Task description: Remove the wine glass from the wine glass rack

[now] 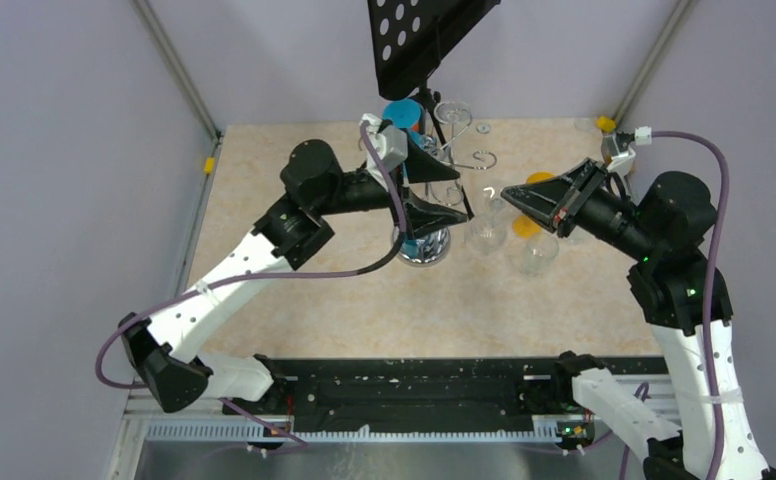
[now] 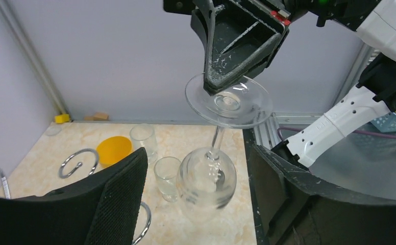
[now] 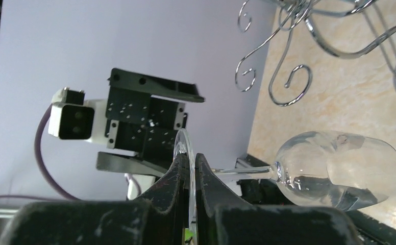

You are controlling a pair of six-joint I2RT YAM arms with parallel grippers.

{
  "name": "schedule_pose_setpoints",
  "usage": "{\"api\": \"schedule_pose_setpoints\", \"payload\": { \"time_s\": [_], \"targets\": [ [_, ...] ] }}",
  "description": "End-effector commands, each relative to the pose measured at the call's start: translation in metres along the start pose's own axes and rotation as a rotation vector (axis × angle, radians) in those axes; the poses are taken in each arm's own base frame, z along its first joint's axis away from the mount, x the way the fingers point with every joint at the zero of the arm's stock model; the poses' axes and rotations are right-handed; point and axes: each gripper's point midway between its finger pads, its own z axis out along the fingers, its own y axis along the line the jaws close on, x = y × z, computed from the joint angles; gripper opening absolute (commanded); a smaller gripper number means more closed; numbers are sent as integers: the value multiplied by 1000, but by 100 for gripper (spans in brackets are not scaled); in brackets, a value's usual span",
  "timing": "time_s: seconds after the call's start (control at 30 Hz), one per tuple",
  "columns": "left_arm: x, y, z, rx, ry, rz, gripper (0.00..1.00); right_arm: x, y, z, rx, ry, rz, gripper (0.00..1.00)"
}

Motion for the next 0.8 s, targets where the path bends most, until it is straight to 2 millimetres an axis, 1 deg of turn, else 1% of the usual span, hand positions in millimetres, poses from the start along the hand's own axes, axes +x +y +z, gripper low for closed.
{"api": "schedule_pose_setpoints", "payload": {
  "time_s": [0.0,0.17,0.27,0.33,0.5,0.53,0.67,0.77],
  "targets": [
    [-11,-13,21,114,-67,103,75,14,40,-10,-198,82,8,0],
    [4,-25,29,212,-47,87,70,19,47,-13,-247,108,29,0],
    [5,-37,33,279,-53,62,65,19,46,-12,-251,114,30,0],
    [6,-42,36,298,-66,44,60,20,45,-10,-255,121,36,0],
    [8,-35,43,254,-87,34,50,20,47,-9,-279,132,51,0],
    [6,-31,44,228,-95,36,47,20,48,-9,-281,132,50,0],
    [5,-33,43,228,-104,61,37,19,48,-8,-286,129,52,0],
    [10,-33,43,233,-85,63,31,18,51,-8,-303,126,57,0]
  ]
}}
